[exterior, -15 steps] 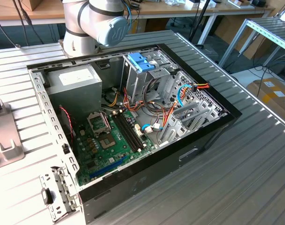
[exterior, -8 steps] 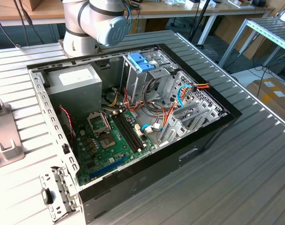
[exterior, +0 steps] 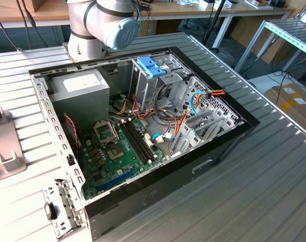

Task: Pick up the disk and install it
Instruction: 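Pick up the disk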

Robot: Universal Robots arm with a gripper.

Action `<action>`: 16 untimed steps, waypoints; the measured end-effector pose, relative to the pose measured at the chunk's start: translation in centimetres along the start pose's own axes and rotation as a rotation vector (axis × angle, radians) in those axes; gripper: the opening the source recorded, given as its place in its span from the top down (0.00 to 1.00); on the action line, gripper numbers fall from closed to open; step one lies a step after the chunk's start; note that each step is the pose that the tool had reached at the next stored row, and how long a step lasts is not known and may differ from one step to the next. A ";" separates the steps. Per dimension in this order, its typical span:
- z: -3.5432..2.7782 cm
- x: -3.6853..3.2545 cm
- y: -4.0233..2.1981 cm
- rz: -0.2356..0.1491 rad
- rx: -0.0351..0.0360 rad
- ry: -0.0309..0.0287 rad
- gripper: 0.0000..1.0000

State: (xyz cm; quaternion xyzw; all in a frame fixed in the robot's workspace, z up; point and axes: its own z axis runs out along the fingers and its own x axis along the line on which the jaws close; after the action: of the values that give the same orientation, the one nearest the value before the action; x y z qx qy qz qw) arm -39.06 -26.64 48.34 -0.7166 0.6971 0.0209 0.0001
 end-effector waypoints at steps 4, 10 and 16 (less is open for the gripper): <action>-0.01 0.01 -0.39 0.000 0.0001 0.0000 0.63; -0.03 0.02 -0.86 0.000 0.0000 0.0000 0.63; -0.04 0.04 -1.36 0.000 0.0000 0.0000 0.63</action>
State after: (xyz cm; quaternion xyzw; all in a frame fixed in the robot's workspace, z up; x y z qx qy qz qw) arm -37.70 -26.64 48.34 -0.7166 0.6971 0.0209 0.0000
